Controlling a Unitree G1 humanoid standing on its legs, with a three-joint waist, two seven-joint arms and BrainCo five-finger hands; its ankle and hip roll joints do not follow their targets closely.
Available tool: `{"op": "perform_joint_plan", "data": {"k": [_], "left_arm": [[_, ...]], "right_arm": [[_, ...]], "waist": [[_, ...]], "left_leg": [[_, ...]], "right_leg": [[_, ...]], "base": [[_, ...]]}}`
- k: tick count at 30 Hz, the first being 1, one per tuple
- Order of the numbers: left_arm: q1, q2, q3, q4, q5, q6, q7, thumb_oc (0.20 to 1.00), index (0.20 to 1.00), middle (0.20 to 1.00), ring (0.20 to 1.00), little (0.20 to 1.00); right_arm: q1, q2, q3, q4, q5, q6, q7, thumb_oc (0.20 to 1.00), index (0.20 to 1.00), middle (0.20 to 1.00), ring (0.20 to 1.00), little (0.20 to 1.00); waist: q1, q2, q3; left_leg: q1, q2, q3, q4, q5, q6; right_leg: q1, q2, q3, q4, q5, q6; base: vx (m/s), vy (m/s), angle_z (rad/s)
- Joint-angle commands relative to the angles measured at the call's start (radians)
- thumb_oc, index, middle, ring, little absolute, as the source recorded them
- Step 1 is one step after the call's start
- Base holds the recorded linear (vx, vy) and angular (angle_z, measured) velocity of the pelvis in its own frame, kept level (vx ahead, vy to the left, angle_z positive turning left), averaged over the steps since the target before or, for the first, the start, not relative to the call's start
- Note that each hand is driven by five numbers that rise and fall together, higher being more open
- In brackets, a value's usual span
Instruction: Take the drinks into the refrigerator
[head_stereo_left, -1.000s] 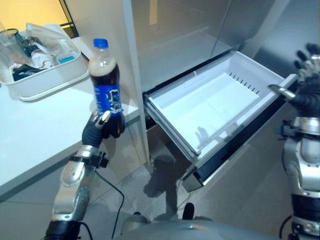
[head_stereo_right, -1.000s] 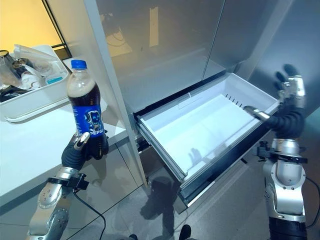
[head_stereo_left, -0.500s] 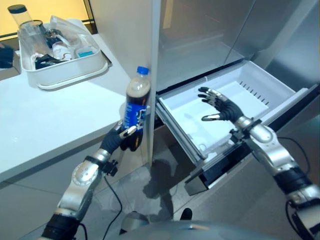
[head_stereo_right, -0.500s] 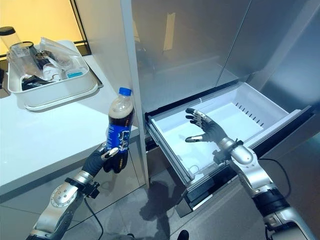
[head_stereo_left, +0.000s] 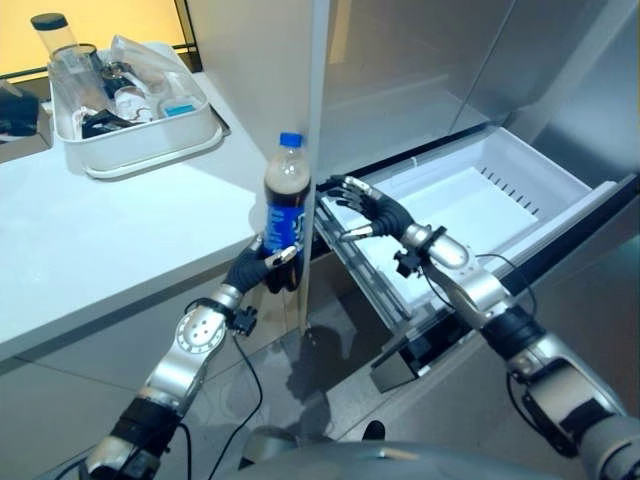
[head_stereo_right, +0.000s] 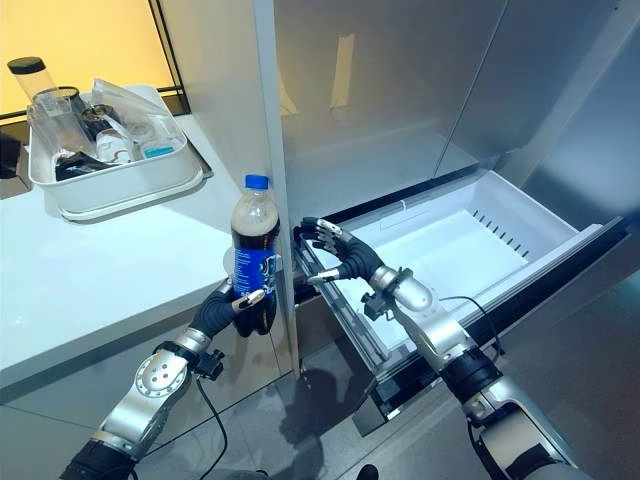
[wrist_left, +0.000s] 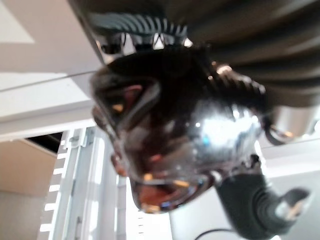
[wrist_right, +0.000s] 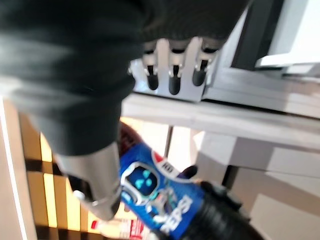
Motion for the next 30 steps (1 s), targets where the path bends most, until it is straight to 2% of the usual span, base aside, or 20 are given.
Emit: {"op": "perform_joint_plan", "data": {"k": [1, 3, 9, 13, 17, 21, 30], "left_arm": [[-0.264, -0.058, -0.162, -0.023, 0.125, -0.097, -0.02, 0.2, 0.2, 0.2, 0.2, 0.2], [-0.303, -0.063, -0.199, -0.002, 0.164, -0.1, -0.011, 0.2, 0.2, 0.2, 0.2, 0.2], [-0.368, -0.04, -0.252, -0.025, 0.27, -0.113, 0.006, 0.2, 0.2, 0.2, 0.2, 0.2], [-0.362, -0.03, -0.266, -0.045, 0.295, -0.119, 0.008, 0.2, 0.2, 0.2, 0.2, 0.2], [-0.303, -0.031, -0.227, -0.062, 0.241, -0.115, 0.01, 0.2, 0.2, 0.2, 0.2, 0.2], [-0.184, -0.019, -0.153, -0.092, 0.179, -0.114, 0.017, 0.2, 0.2, 0.2, 0.2, 0.2], [-0.171, 0.013, -0.145, -0.095, 0.235, -0.118, 0.027, 0.2, 0.2, 0.2, 0.2, 0.2]], "right_arm": [[-0.15, 0.044, 0.052, 0.029, 0.036, -0.036, -0.023, 1.0, 1.0, 1.0, 1.0, 1.0], [-0.186, 0.091, 0.074, 0.056, 0.046, -0.034, -0.031, 1.0, 1.0, 1.0, 1.0, 1.0], [-0.252, 0.156, 0.125, 0.109, 0.01, -0.033, -0.042, 1.0, 1.0, 1.0, 1.0, 1.0], [-0.277, 0.173, 0.136, 0.119, -0.011, -0.037, -0.058, 1.0, 1.0, 1.0, 1.0, 1.0], [-0.263, 0.167, 0.12, 0.11, -0.004, -0.042, -0.071, 1.0, 1.0, 1.0, 1.0, 1.0], [-0.223, 0.116, 0.083, 0.091, -0.016, -0.046, -0.085, 1.0, 1.0, 1.0, 1.0, 1.0], [-0.217, 0.102, 0.066, 0.121, -0.02, -0.048, -0.096, 1.0, 1.0, 1.0, 1.0, 1.0]], "waist": [[-0.019, 0.014, -0.048], [-0.019, 0.017, -0.052], [-0.016, 0.019, -0.057], [-0.017, 0.017, -0.057], [-0.012, 0.016, -0.057], [0.0, 0.014, -0.053], [0.006, 0.013, -0.054]], "left_leg": [[-0.046, -0.064, -0.006, 0.0, -0.032, 0.046], [-0.043, -0.062, -0.004, 0.0, -0.034, 0.045], [-0.038, -0.058, -0.003, 0.0, -0.036, 0.044], [-0.038, -0.058, -0.003, 0.0, -0.038, 0.043], [-0.039, -0.058, -0.005, 0.0, -0.037, 0.044], [-0.042, -0.059, -0.008, 0.0, -0.035, 0.044], [-0.04, -0.058, -0.009, 0.0, -0.036, 0.044]], "right_leg": [[0.059, 0.002, -0.036, 0.072, -0.085, 0.047], [0.061, 0.002, -0.035, 0.071, -0.086, 0.047], [0.066, 0.004, -0.035, 0.07, -0.091, 0.046], [0.068, 0.005, -0.034, 0.069, -0.09, 0.047], [0.069, 0.005, -0.036, 0.067, -0.089, 0.046], [0.069, 0.005, -0.038, 0.067, -0.088, 0.045], [0.07, 0.004, -0.041, 0.068, -0.09, 0.045]], "base": [[0.0, 0.0, 0.0], [0.0, 0.0, 0.0], [0.0, 0.0, 0.0], [0.0, -0.001, -0.02], [0.0, 0.0, 0.0], [0.0, 0.0, 0.0], [0.0, 0.0, 0.0]]}}
